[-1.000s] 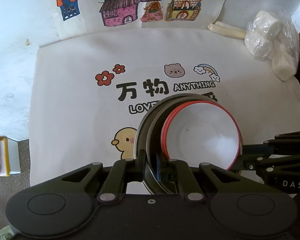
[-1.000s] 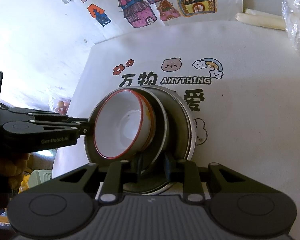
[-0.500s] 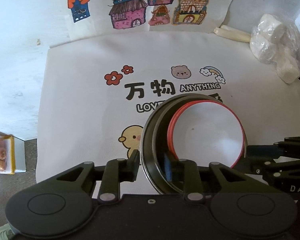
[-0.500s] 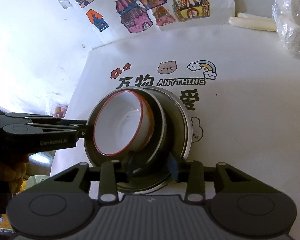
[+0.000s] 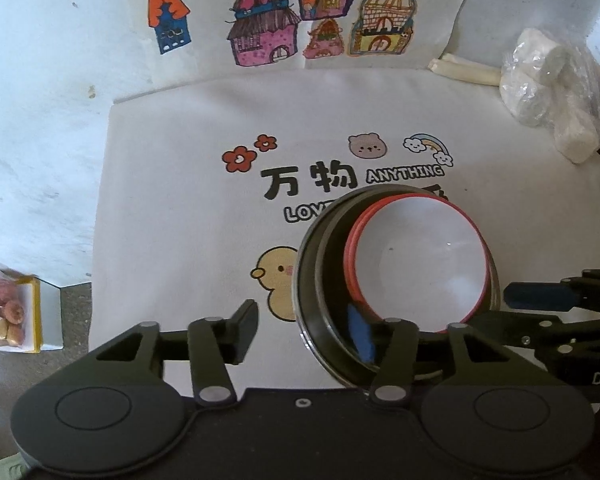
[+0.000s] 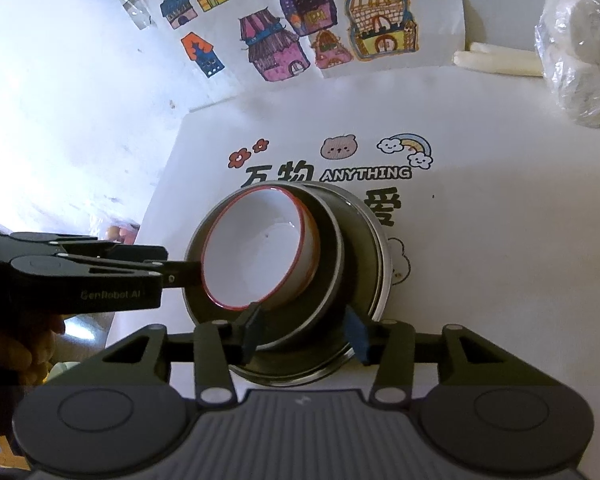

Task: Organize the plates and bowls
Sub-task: 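Open both grippers and release the bowl stack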

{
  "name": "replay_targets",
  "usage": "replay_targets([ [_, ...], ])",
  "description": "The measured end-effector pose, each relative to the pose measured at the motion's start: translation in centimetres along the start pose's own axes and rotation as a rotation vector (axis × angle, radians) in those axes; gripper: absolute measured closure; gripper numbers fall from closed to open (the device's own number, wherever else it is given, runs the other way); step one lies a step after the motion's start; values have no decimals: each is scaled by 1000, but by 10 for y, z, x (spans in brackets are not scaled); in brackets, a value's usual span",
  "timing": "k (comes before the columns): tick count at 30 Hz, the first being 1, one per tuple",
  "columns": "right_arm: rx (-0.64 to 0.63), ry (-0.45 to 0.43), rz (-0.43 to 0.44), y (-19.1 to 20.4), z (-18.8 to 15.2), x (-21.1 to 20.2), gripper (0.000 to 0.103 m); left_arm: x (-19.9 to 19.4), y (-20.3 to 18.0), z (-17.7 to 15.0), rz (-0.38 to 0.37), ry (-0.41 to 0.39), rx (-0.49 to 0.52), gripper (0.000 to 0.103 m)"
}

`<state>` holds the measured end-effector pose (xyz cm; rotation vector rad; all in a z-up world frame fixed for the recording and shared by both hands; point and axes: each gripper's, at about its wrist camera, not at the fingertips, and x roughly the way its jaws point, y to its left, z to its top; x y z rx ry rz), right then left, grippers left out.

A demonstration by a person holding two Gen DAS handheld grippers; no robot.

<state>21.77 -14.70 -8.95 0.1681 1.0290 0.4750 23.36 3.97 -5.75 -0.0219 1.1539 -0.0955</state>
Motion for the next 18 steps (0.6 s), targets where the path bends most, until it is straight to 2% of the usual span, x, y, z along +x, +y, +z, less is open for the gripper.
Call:
replay_targets([
  [5,10,-27,-9,1,-2,-5,46,-5,2,0,10,-18,5,38],
  [9,19,-48,-18,1,-3,-9,36,-10,1,1,-7,-41,6,26],
  [18,36,-93,-44,0,-8,-22,19,-19,-4,1,-20,-73,20,14],
])
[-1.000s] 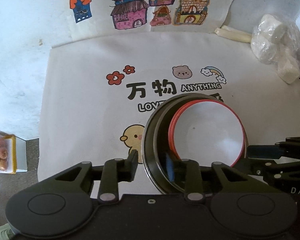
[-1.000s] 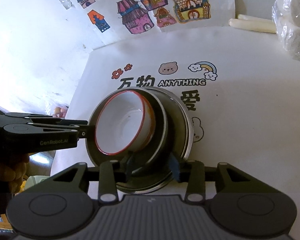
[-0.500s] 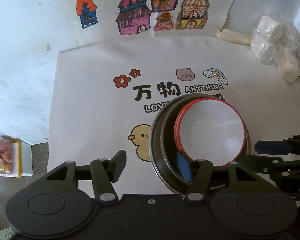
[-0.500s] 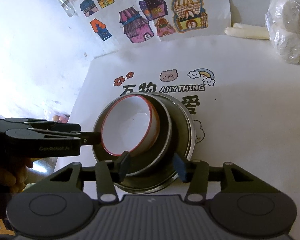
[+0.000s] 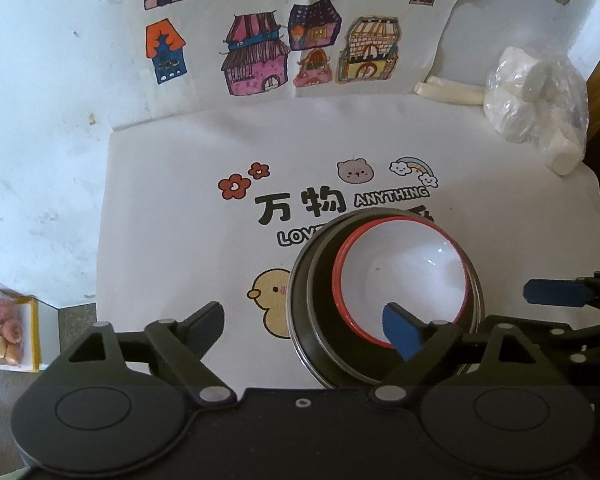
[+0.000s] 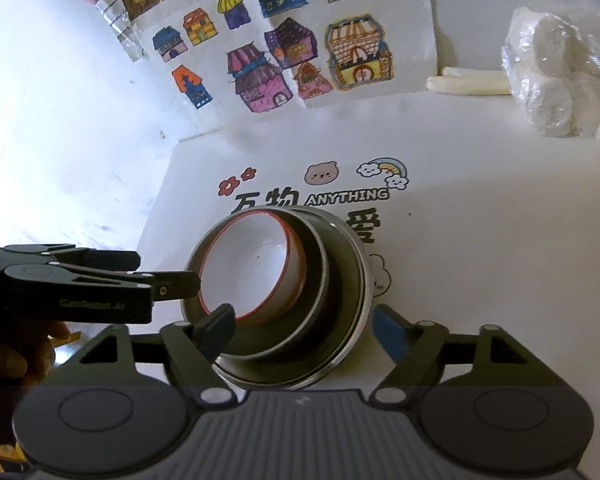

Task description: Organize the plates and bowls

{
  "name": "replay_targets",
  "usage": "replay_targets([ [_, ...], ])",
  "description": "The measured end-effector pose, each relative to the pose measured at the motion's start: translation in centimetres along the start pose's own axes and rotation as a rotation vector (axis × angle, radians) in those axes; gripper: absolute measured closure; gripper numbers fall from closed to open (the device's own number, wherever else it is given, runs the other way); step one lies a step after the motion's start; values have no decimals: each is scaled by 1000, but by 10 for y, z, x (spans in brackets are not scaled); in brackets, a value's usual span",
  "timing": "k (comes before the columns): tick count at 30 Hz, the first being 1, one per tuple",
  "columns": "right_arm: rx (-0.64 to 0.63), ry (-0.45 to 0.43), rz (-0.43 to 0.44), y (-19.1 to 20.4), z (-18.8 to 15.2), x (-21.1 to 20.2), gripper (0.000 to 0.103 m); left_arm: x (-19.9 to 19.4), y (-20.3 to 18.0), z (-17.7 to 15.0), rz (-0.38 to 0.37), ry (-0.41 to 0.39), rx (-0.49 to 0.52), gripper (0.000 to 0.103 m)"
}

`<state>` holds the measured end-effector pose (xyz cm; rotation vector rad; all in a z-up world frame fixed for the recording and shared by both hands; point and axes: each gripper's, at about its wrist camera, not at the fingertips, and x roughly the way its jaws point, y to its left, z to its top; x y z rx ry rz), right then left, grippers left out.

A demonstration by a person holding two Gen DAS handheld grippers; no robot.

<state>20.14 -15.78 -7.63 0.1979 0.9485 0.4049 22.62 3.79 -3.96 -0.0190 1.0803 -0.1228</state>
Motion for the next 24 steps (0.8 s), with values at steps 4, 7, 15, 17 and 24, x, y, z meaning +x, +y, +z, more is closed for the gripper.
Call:
replay_targets([
  [4,13,-29,-18,0,-2,-8,13,-5,3,-2,-1,-16,-7,12],
  [7,20,-51,-36,3,-4,-15,7,-13,5,-4,-6,-41,-15,6],
  [15,24,-129,-59,15,-14,-42,0,-35,8,-13,-23,-101,-25,1],
  [17,20,-148,-63,17,-14,-47,0,-40,8,-16,-26,-113,-30,1],
  [24,-5,-193,-80,26,-22,-63,0,-56,12,-31,-34,-155,-84,1],
])
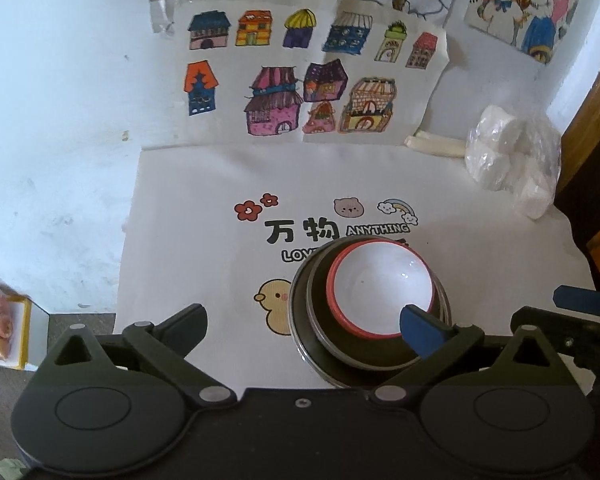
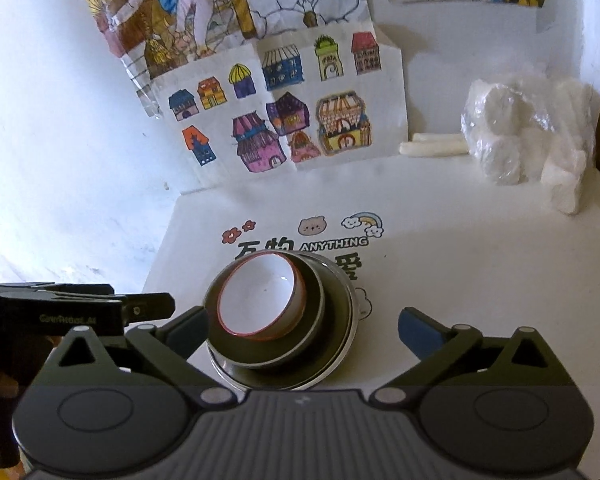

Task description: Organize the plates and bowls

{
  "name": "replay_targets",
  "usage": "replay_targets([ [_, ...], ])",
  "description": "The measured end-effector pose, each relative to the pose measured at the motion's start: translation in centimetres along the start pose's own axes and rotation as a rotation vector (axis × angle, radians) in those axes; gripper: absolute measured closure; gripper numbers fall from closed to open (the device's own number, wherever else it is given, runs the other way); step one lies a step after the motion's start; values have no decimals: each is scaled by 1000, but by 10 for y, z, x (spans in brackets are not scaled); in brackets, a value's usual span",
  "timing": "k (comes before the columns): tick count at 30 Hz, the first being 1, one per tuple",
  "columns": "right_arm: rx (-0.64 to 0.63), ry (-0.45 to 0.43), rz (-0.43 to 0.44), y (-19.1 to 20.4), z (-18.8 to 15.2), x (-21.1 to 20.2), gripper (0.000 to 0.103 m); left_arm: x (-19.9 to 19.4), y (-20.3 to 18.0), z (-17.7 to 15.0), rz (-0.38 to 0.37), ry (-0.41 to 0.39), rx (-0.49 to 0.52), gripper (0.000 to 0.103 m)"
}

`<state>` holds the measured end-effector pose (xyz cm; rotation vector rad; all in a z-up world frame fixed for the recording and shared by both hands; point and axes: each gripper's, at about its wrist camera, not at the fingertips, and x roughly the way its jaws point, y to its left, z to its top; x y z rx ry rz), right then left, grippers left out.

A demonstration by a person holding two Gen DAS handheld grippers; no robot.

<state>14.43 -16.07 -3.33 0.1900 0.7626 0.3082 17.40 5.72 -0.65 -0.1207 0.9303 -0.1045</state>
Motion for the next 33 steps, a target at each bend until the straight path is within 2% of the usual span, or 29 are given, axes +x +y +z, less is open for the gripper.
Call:
replay_targets([
  [5,4,-22,-1,2,-8,-14,0,-16,-2,-14,38,-45,0,1],
  [15,-14,-85,7,2,-40,-60,0,-58,-11,-46,60,-129,-4,1],
  [23,-20,-112,8,4,-77,-102,0,-109,-31,-91,102,-269,9,1],
  [33,-67,-131,19,16,-108,-135,0,-150,-41,-134,108,-304,9,1],
])
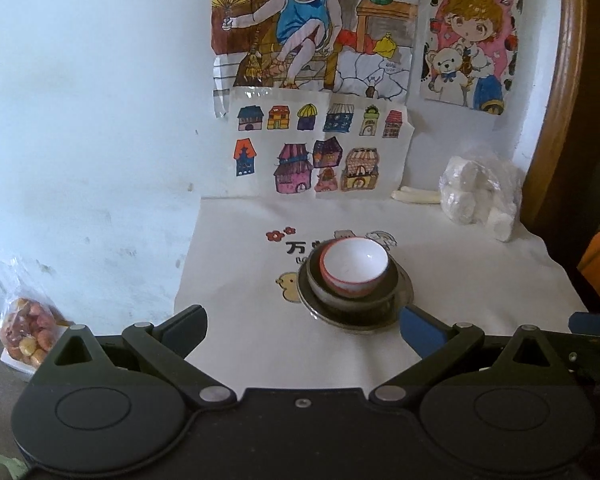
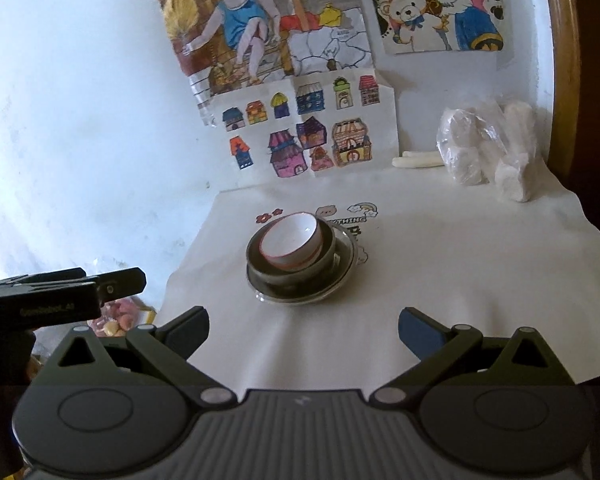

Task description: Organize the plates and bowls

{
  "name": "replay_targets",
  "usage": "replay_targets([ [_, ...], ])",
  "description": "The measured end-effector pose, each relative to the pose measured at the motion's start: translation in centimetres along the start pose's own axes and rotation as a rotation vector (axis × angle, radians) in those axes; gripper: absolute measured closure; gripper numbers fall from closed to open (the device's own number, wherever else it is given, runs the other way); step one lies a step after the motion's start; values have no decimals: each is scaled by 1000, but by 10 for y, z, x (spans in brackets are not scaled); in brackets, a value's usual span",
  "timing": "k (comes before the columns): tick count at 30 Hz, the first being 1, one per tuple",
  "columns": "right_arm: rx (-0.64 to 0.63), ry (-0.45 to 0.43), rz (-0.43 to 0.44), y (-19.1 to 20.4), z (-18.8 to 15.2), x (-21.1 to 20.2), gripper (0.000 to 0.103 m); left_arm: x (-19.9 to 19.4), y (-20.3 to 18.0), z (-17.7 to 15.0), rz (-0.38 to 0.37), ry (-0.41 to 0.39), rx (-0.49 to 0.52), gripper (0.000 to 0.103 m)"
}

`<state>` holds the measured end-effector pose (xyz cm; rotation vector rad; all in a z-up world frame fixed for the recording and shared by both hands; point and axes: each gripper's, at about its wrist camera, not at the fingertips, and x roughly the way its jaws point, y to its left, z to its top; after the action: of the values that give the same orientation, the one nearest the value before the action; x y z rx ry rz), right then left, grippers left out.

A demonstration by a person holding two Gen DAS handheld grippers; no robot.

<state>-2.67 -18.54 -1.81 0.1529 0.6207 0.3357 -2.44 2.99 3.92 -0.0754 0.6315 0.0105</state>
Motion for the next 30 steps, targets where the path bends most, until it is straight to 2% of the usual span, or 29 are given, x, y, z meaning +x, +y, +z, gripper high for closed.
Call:
replay_targets([
  [13,-11,0,-25,21,-22,-9,0,-15,20,-28,10,23,-3,1],
  [21,11,-4,-50,43,-29,-9,0,-21,34,-33,-27,20,42,1],
  [30,31,-56,-101,71,-43,-13,0,-23,59,-38,-67,20,81,1],
])
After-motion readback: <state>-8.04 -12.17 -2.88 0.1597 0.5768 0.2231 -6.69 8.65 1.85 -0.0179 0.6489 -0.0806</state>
